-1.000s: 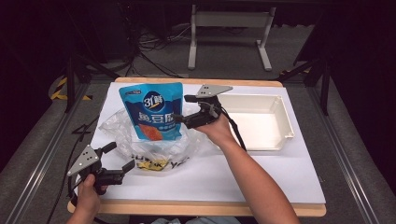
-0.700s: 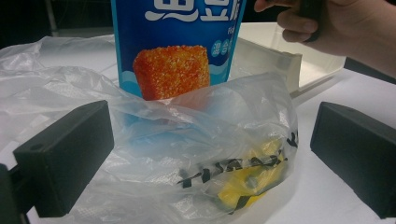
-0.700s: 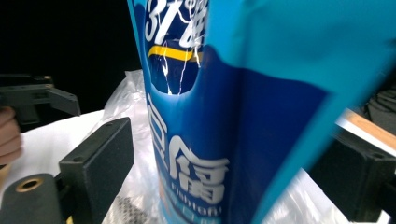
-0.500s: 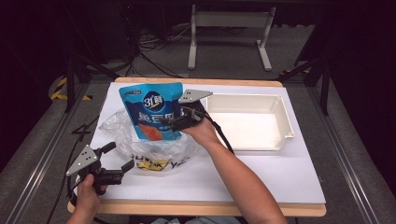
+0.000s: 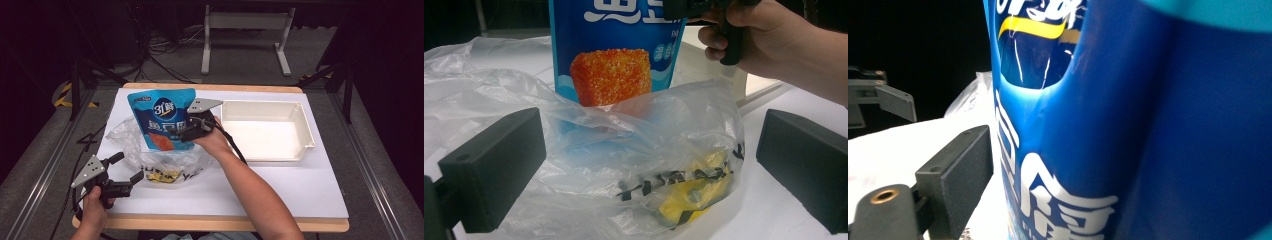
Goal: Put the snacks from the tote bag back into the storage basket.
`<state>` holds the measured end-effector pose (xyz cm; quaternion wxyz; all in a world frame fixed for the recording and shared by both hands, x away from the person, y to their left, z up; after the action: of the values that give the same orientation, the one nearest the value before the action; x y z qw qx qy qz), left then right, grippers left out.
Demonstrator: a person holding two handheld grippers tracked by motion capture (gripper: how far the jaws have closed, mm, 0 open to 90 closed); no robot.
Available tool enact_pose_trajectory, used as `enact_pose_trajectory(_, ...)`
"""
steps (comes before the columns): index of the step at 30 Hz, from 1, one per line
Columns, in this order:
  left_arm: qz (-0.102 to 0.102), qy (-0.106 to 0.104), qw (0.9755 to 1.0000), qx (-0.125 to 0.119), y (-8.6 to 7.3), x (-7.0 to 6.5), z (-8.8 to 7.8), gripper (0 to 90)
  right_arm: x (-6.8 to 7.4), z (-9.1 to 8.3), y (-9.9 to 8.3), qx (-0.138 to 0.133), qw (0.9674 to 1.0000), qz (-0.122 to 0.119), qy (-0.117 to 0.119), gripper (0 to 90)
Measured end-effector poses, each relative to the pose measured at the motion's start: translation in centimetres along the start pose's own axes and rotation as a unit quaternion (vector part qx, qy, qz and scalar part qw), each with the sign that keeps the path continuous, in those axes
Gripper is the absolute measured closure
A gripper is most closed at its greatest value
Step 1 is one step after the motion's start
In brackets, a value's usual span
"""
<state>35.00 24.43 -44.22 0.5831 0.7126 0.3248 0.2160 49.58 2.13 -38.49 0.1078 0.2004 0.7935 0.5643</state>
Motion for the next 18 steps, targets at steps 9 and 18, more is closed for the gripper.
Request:
enact_pose_trajectory(9,-0.002,-0.003,1.0000,0.001,0.0,0.0,0.0,0.2,0.3,1.1,-0.8,-0.016,0.9999,-0.003,0.001,19.2)
enact_pose_trajectory(18,-0.003,-0.004,1.0000,0.002,-0.1,0.0,0.1,0.2,0.4,1.3,-1.5,-0.018,0.9995,0.001,0.026,38.6)
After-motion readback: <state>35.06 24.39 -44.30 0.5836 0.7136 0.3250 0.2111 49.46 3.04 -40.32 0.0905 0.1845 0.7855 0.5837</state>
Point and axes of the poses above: each handheld gripper's, and its own axes: z roughly forward along the jaws, y roughly out of its top, x roughly to its left, the point moved 5 cm from there along z, roughly forward along the jaws, and after that the axes turned 5 degrees about z, right-handed, at the moved point
